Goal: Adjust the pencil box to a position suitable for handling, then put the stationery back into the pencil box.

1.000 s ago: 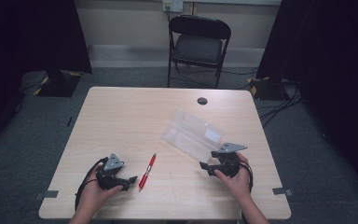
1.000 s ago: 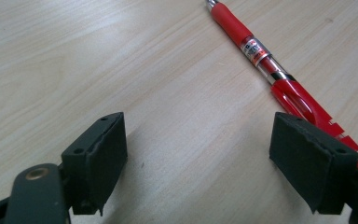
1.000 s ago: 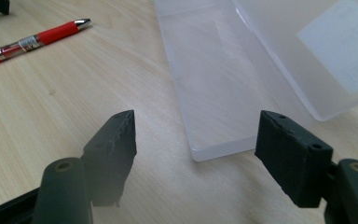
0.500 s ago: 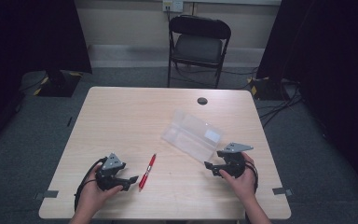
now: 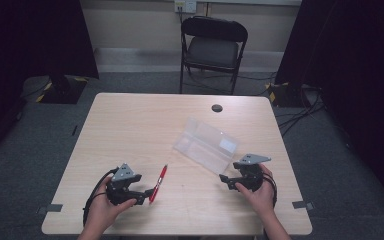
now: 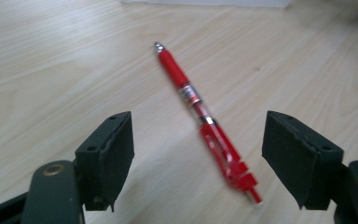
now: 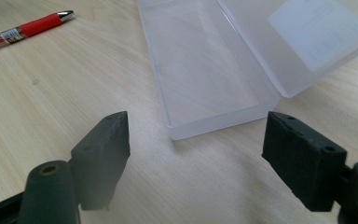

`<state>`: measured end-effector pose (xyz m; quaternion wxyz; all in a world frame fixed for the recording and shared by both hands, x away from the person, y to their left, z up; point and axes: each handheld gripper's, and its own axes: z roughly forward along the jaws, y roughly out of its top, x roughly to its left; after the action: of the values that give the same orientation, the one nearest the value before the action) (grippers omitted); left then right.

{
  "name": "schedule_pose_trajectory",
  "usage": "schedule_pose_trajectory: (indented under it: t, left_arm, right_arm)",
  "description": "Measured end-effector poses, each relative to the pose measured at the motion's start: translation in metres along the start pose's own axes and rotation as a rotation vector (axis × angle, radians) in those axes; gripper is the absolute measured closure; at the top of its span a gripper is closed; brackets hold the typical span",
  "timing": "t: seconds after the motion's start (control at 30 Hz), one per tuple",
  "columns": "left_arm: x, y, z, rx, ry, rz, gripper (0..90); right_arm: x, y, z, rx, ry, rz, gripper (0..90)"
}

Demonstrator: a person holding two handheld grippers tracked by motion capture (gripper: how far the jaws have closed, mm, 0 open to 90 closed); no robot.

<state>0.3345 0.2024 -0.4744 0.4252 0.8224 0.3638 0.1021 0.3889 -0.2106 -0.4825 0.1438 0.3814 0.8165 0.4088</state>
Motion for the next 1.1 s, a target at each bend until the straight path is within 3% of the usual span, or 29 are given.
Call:
schedule_pose_trajectory:
  t: [0.4, 0.77, 1.0, 1.1]
  left_arm:
    - [-0.016, 0.005, 0.011, 0.014, -0.041, -0.016, 30.2]
    - [-0.019, 0.002, 0.024, 0.077, -0.011, 0.014, 36.0]
    - [-0.019, 0.000, 0.028, 0.124, 0.015, 0.038, 43.8]
    - [-0.019, 0.001, 0.027, 0.137, 0.034, 0.073, 51.0]
  right_arm:
    - [0.003, 0.001, 0.001, -0.002, 0.009, -0.006, 22.4]
    - [0.004, 0.002, 0.001, -0.007, 0.014, -0.012, 22.4]
    - [0.003, 0.002, -0.001, -0.013, 0.013, -0.011, 22.5]
    - [0.003, 0.002, -0.001, -0.015, 0.013, -0.013, 22.6]
